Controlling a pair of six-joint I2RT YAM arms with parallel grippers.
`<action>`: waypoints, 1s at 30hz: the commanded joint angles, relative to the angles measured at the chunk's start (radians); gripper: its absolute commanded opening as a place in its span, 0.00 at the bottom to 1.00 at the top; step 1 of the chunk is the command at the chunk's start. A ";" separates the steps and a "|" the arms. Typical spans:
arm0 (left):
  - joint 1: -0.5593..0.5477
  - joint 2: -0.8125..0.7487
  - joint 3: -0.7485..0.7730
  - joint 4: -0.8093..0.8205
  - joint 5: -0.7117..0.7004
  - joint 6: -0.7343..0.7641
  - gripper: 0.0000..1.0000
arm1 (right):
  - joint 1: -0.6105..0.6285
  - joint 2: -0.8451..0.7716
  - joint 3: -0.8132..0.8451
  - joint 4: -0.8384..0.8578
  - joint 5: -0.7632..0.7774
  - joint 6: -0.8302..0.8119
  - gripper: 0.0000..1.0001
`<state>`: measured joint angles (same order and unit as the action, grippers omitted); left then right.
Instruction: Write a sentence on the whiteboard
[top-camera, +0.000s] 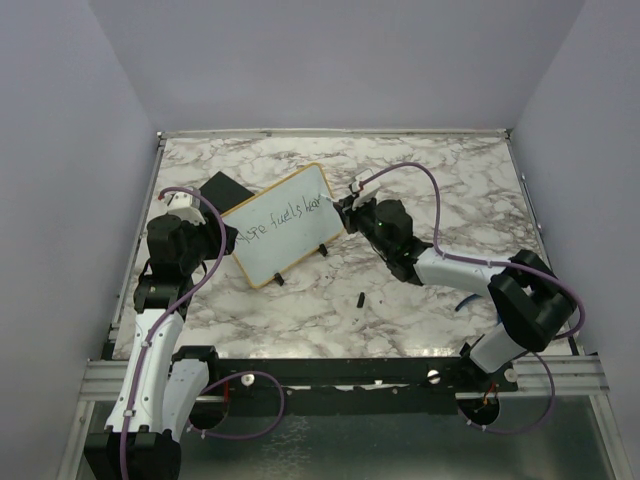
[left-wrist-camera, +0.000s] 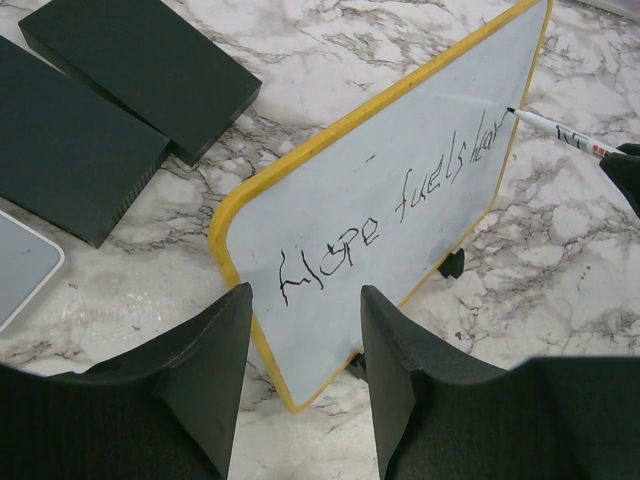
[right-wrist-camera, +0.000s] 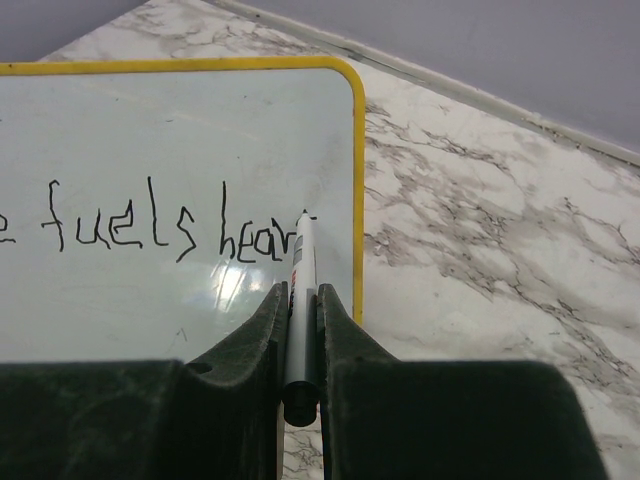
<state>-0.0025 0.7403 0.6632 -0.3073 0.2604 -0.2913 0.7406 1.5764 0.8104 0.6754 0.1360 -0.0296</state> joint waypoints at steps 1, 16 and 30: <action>-0.007 -0.009 -0.008 0.016 0.007 0.003 0.50 | 0.005 -0.012 -0.028 0.001 -0.010 0.018 0.01; -0.007 -0.012 -0.008 0.016 0.009 0.001 0.50 | 0.010 -0.035 -0.070 -0.008 -0.004 0.026 0.01; -0.007 -0.016 -0.009 0.017 0.011 0.001 0.50 | 0.013 -0.042 -0.065 -0.022 0.049 0.011 0.01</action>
<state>-0.0025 0.7399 0.6632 -0.3073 0.2607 -0.2913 0.7467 1.5501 0.7490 0.6781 0.1448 -0.0154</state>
